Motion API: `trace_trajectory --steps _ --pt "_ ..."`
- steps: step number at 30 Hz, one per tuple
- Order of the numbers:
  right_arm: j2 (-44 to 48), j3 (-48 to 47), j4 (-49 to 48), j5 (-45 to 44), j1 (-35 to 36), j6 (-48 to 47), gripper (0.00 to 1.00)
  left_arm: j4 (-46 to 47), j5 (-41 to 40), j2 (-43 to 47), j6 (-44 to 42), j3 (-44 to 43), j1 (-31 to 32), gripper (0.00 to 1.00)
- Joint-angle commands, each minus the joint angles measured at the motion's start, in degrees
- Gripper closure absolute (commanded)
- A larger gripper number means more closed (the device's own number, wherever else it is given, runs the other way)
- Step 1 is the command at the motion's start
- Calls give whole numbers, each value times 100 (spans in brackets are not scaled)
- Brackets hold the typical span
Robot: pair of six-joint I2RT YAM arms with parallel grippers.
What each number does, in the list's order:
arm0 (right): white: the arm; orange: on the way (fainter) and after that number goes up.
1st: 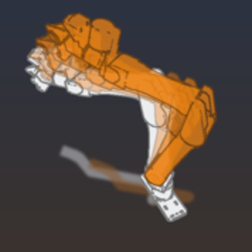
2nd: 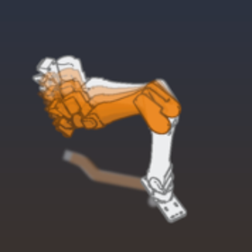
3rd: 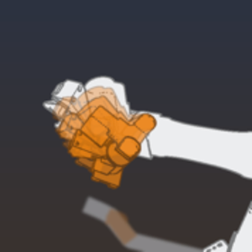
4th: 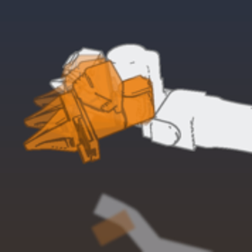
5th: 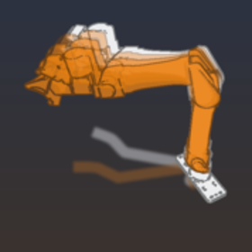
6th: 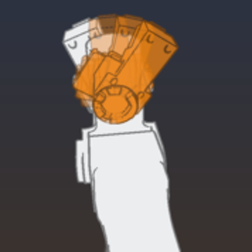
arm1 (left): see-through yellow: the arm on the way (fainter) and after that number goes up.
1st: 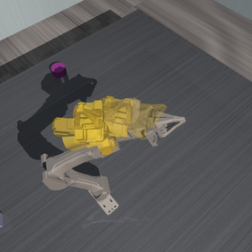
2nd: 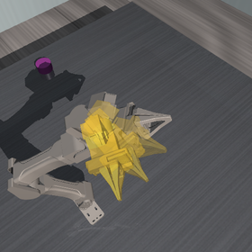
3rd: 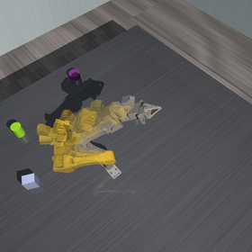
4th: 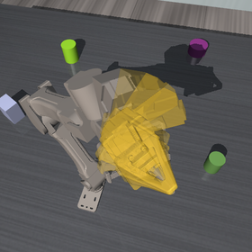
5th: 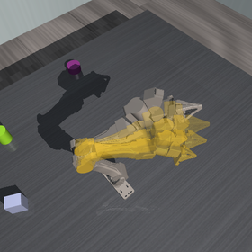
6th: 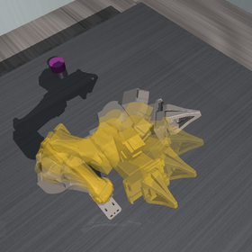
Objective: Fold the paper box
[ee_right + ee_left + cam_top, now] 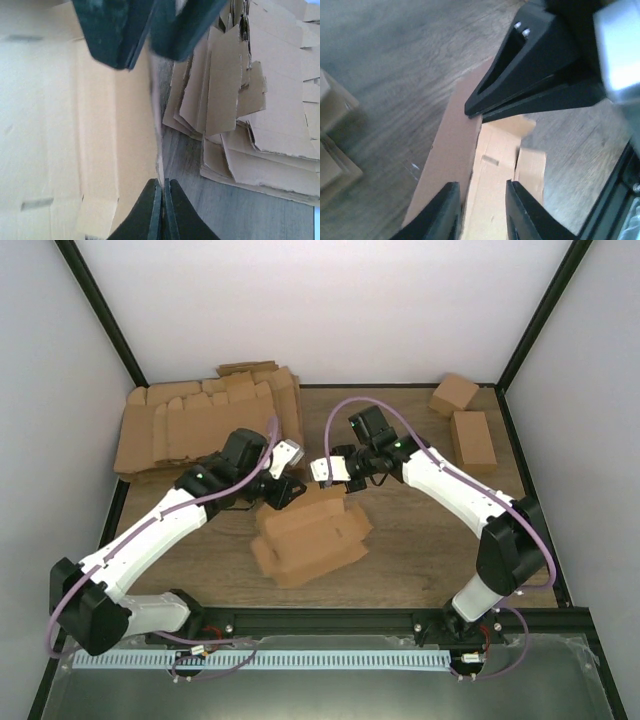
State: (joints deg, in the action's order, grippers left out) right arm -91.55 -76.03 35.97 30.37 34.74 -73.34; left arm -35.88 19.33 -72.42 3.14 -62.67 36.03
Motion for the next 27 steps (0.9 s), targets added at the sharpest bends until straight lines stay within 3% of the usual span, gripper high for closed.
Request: trace_trajectory --steps 1,3,6,8,12,13,20,27 --pt "215 -161 -45 -73 24 28 99 240 -34 378 88 -113 27 56" --pt "394 32 -355 -178 17 195 99 290 -156 635 220 -137 26 36" --pt "660 246 -817 -364 0 702 99 334 -529 1043 473 -157 27 14" --pt "791 259 -931 -422 -44 1292 99 253 -910 1277 722 -193 27 8" --pt "1002 323 -1030 -663 -73 2598 99 -231 -1830 1564 1297 -359 18 4" --pt "1217 499 -1238 -894 -81 3518 99 -419 -2115 1729 1671 -394 11 3" --pt "2440 1712 -2256 -1517 -90 6094 99 -591 -2391 2341 2139 -453 9 0" --pt "3359 2312 -1940 -1917 -86 8475 99 -699 -2564 2492 2557 -185 2 0"
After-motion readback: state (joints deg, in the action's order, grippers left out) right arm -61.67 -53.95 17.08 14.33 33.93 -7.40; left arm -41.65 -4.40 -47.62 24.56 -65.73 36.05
